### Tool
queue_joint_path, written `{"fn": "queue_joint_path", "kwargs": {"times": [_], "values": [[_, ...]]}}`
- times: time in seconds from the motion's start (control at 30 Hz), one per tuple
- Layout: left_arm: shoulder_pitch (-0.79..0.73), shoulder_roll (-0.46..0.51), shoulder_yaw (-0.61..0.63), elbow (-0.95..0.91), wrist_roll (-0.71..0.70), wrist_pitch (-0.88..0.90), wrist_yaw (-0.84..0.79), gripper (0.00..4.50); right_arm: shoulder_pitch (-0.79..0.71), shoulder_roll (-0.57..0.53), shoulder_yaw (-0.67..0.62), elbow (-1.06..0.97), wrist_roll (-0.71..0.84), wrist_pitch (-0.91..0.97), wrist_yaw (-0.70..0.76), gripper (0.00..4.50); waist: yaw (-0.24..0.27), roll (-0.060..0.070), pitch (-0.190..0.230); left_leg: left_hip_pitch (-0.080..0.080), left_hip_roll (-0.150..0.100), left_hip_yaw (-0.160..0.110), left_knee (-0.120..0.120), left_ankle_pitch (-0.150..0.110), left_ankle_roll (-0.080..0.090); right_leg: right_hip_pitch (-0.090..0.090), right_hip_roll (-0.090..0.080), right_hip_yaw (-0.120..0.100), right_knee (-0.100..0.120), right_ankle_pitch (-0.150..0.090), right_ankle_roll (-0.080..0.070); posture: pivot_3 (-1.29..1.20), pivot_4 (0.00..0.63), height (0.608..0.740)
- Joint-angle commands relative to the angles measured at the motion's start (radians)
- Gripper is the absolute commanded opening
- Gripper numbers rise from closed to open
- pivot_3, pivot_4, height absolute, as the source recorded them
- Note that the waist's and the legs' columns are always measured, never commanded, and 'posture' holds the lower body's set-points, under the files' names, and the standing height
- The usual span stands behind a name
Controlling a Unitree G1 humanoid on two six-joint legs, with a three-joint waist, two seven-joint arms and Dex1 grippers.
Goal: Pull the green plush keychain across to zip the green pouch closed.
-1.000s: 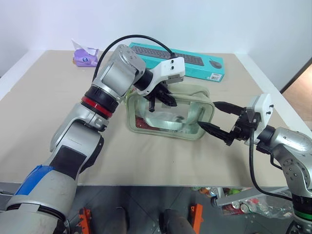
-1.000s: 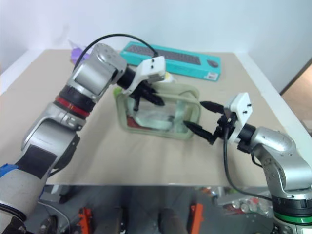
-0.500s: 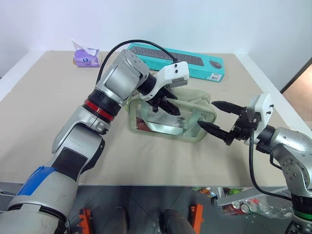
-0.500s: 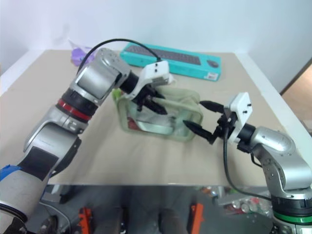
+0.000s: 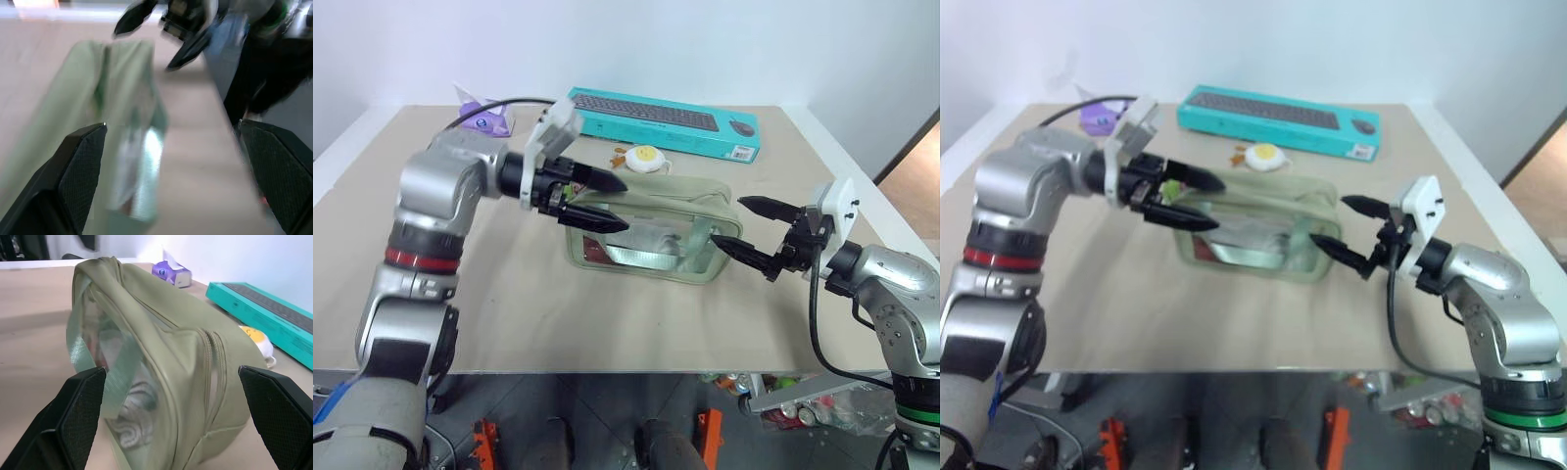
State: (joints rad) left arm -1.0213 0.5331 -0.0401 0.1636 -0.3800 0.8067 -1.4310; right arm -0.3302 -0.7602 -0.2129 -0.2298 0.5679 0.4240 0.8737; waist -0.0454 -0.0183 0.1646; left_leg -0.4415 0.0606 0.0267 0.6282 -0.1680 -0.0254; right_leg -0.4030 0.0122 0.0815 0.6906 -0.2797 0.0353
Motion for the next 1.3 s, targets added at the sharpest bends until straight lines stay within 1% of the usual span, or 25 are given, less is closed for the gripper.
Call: {"fn": "queue_joint_path", "kwargs": {"times": [0.03,0.07,0.13,0.17,0.2,0.3,0.37,0.6,0.77,0.9,0.97,1.1,1.3], "values": [[0.087,-0.029,0.159,-0.129,-0.046,0.002,0.228,4.5,-0.034,-0.001,0.006,0.013,-0.012,-0.032,0.025,3.25,0.0,0.0,0.0,0.0,0.0,0.0,0.001,0.0,0.0,0.0,0.0,0.0,0.0,0.0,0.0,0.0,0.15,0.74],[0.11,-0.038,0.189,-0.145,-0.048,-0.012,0.282,4.5,-0.043,0.001,0.01,0.019,-0.007,-0.027,0.029,3.03,0.002,0.0,0.0,0.0,0.0,0.0,0.002,0.0,0.0,0.001,0.0,0.0,0.001,0.0,0.0,0.0,0.15,0.74],[0.153,-0.046,0.241,-0.164,-0.039,-0.059,0.377,4.5,-0.055,0.003,0.013,0.029,0.001,-0.02,0.039,2.34,0.003,0.0,0.0,0.0,0.0,-0.001,0.004,0.0,0.0,0.001,0.0,-0.001,0.002,0.001,0.001,0.0,0.15,0.74],[0.171,-0.051,0.267,-0.162,-0.019,-0.102,0.437,4.5,-0.058,0.003,0.015,0.033,0.002,-0.019,0.045,1.9,0.003,0.0,0.0,0.0,0.0,0.0,0.005,0.0,0.0,0.001,0.0,0.0,0.002,0.001,0.002,0.0,0.15,0.74],[0.186,-0.055,0.284,-0.158,-0.002,-0.147,0.484,4.5,-0.06,0.003,0.017,0.037,-0.002,-0.021,0.049,1.63,0.003,0.0,0.0,0.001,0.0,0.0,0.005,0.0,0.0,0.002,0.0,0.0,0.002,0.001,0.002,0.0,0.15,0.74],[0.224,-0.059,0.315,-0.15,0.017,-0.239,0.587,4.5,-0.062,0.006,0.02,0.049,-0.015,-0.03,0.057,0.56,0.003,0.0,0.0,0.004,0.0,0.0,0.005,0.0,0.0,0.004,0.0,0.001,0.002,0.001,0.002,0.0,0.15,0.74],[0.248,-0.06,0.335,-0.139,0.014,-0.269,0.635,4.5,-0.063,0.006,0.021,0.056,-0.019,-0.035,0.06,0.03,0.003,0.0,0.0,0.004,0.0,0.001,0.005,0.0,0.0,0.004,0.0,0.001,0.003,0.001,0.002,0.0,0.15,0.74],[0.35,-0.019,0.339,-0.063,0.001,-0.374,0.642,4.5,-0.072,-0.002,0.036,0.078,-0.045,-0.07,0.09,0.03,0.003,0.0,0.0,0.004,0.0,0.001,0.005,0.0,0.0,0.004,0.0,0.001,0.003,0.002,0.001,0.0,0.15,0.74],[0.376,0.01,0.355,-0.015,-0.098,-0.298,0.565,4.5,-0.108,-0.016,0.036,0.134,-0.063,-0.136,0.158,0.03,0.001,0.0,0.0,0.004,0.0,0.001,0.005,0.0,0.0,0.004,0.0,0.001,0.003,0.001,0.002,0.0,0.15,0.74],[0.393,0.053,0.306,0.026,-0.129,-0.275,0.452,4.5,-0.144,-0.041,0.04,0.188,-0.08,-0.164,0.214,0.03,0.0,0.0,0.0,0.004,0.0,0.001,0.005,0.0,0.0,0.004,0.0,0.001,0.003,0.001,0.002,0.0,0.15,0.74],[0.37,0.064,0.287,0.084,-0.121,-0.282,0.421,4.5,-0.157,-0.046,0.043,0.204,-0.086,-0.171,0.227,0.03,0.0,0.0,0.0,0.004,0.0,0.001,0.005,0.0,0.0,0.004,0.0,0.0,0.003,0.001,0.002,0.0,0.15,0.74],[0.25,0.064,0.238,0.322,-0.041,-0.429,0.373,4.5,-0.17,-0.048,0.044,0.217,-0.098,-0.177,0.237,0.03,0.007,-0.001,0.0,0.004,0.0,0.0,0.005,0.0,0.0,0.004,0.0,-0.001,0.002,0.001,0.002,0.0,0.15,0.74],[0.114,0.034,0.16,0.576,0.05,-0.618,0.269,4.5,-0.13,-0.047,0.034,0.164,-0.089,-0.158,0.232,0.03,0.008,-0.001,0.0,0.003,-0.001,0.001,0.003,0.0,0.0,0.003,0.0,0.0,0.001,0.002,0.001,0.0,0.15,0.74]]}}
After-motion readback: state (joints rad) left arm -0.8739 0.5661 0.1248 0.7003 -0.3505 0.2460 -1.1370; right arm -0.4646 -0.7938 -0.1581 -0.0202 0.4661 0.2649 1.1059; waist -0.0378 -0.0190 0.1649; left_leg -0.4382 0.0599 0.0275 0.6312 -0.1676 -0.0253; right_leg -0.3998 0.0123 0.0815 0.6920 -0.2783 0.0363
